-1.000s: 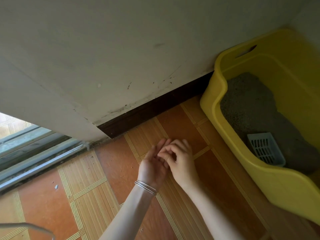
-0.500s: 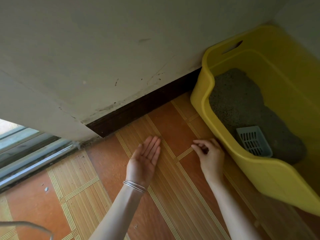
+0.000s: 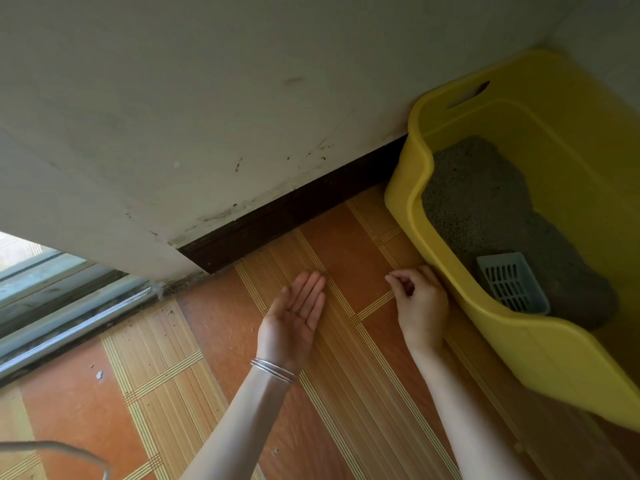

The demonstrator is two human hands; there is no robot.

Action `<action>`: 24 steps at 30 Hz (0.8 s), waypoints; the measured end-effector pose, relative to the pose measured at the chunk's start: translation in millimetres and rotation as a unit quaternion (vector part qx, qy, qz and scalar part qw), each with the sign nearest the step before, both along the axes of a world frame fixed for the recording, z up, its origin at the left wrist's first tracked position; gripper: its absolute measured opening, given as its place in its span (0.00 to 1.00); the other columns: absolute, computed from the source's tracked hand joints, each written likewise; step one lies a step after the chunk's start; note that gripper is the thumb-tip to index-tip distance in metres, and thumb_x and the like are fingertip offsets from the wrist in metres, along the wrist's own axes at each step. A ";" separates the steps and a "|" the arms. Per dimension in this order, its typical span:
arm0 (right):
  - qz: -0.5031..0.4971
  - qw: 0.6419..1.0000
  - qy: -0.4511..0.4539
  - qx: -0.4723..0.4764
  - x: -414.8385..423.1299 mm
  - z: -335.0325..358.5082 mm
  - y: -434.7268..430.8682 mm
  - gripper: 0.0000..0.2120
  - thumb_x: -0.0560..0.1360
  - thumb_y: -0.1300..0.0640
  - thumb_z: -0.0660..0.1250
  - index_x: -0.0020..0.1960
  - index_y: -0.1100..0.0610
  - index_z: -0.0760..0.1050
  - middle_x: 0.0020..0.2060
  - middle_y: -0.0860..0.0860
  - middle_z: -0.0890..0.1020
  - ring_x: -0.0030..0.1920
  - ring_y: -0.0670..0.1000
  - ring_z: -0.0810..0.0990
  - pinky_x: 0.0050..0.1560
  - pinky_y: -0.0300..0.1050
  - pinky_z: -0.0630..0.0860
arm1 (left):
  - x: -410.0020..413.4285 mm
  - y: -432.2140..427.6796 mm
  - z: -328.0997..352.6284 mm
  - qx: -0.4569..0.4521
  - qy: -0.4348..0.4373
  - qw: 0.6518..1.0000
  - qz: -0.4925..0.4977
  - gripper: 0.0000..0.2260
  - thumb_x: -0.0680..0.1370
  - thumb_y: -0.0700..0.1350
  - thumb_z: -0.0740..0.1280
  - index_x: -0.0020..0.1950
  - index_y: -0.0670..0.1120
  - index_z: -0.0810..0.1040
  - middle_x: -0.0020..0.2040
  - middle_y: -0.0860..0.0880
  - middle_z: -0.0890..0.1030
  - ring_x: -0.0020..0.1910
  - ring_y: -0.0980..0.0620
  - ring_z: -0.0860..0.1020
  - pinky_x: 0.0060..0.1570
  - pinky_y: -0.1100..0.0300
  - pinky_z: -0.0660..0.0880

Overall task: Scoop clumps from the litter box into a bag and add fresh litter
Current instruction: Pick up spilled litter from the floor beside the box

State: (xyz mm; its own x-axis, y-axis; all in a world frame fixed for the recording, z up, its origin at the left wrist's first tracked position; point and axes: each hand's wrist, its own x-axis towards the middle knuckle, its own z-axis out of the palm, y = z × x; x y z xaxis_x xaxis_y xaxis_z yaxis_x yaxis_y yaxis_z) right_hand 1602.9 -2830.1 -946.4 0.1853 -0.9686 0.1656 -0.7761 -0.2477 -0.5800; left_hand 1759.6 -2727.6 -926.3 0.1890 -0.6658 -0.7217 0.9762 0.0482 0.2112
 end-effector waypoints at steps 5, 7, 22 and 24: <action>0.018 0.994 0.104 -0.002 5.7 0.9 3.7 0.03 0.74 0.59 0.68 0.43 0.57 0.77 0.38 0.52 0.77 0.35 0.50 0.74 0.32 0.40 0.67 | -6.3 3.6 2.2 0.014 0.000 1.000 -0.016 0.17 0.82 0.44 0.52 0.62 0.37 0.74 0.58 0.41 0.80 0.56 0.47 0.80 0.55 0.57 0.77; 0.066 0.994 0.079 0.041 11.2 8.5 12.5 0.05 0.75 0.56 0.65 0.45 0.57 0.77 0.40 0.50 0.76 0.39 0.51 0.76 0.38 0.40 0.69 | -13.5 7.3 3.4 0.026 0.008 0.999 -0.023 0.17 0.82 0.44 0.52 0.62 0.37 0.74 0.58 0.40 0.80 0.55 0.47 0.80 0.53 0.58 0.78; 0.283 0.951 -0.061 0.113 98.9 13.7 82.0 0.08 0.67 0.49 0.70 0.42 0.52 0.83 0.37 0.46 0.77 0.41 0.49 0.74 0.44 0.43 0.71 | 61.3 98.1 -5.7 -0.030 -0.023 0.989 0.144 0.33 0.48 0.40 0.83 0.52 0.36 0.82 0.59 0.38 0.80 0.56 0.43 0.79 0.52 0.50 0.78; 0.283 0.953 -0.049 0.097 107.9 8.8 85.0 0.11 0.64 0.45 0.70 0.41 0.50 0.82 0.36 0.45 0.76 0.41 0.51 0.74 0.47 0.47 0.70 | 69.2 104.2 -8.6 -0.037 -0.032 0.987 0.156 0.36 0.46 0.40 0.84 0.53 0.37 0.82 0.59 0.39 0.79 0.57 0.44 0.79 0.53 0.50 0.78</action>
